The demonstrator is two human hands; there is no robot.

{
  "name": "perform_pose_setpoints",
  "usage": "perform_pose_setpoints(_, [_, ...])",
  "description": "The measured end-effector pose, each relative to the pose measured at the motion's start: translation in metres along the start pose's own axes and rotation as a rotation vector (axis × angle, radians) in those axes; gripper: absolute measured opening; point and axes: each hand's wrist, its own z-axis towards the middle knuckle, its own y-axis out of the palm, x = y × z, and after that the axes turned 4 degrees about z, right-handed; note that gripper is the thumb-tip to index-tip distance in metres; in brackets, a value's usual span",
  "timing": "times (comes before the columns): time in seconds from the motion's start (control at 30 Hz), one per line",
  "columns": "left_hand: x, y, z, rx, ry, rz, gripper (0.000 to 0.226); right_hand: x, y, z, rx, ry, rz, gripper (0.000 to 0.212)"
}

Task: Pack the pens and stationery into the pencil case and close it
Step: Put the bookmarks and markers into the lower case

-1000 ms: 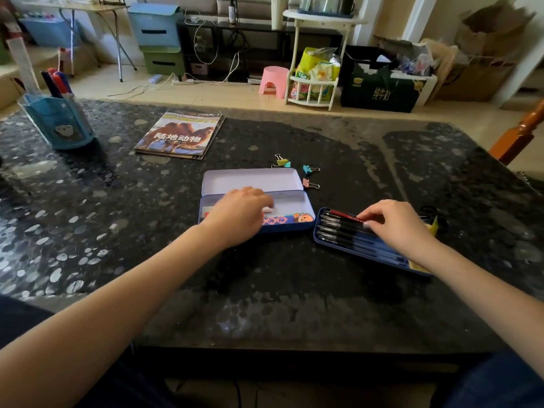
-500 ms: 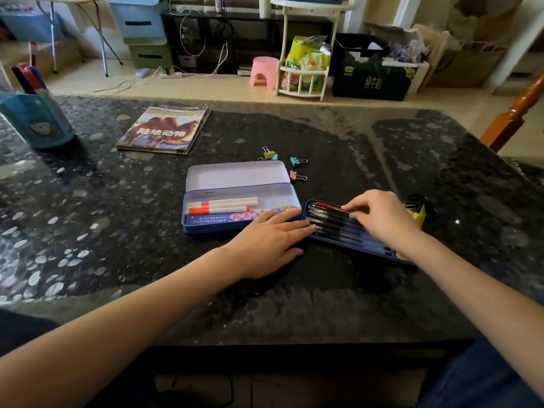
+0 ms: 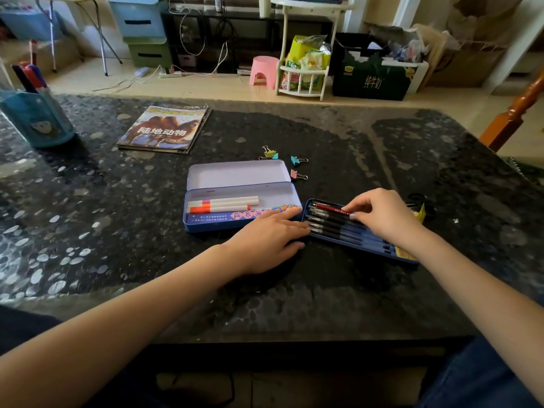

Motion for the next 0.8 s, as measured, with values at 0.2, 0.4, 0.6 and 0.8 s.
perform_pose_setpoints(0.2, [0.002, -0.001, 0.001, 0.015, -0.022, -0.047, 0.041, 0.005, -0.001, 0.004, 0.047, 0.019, -0.052, 0.02])
perform_pose_setpoints(0.4, [0.0, 0.001, 0.0, 0.012, -0.011, -0.048, 0.042, 0.004, 0.001, 0.006, 0.039, 0.002, -0.093, 0.021])
perform_pose_setpoints(0.6, [-0.007, -0.002, 0.0, 0.075, -0.106, -0.238, 0.04, -0.002, 0.002, 0.007, 0.058, -0.028, -0.172, 0.022])
perform_pose_setpoints(0.8, [-0.008, 0.0, -0.001, 0.044, -0.089, -0.22, 0.041, -0.001, 0.004, 0.012, 0.032, 0.035, -0.24, 0.024])
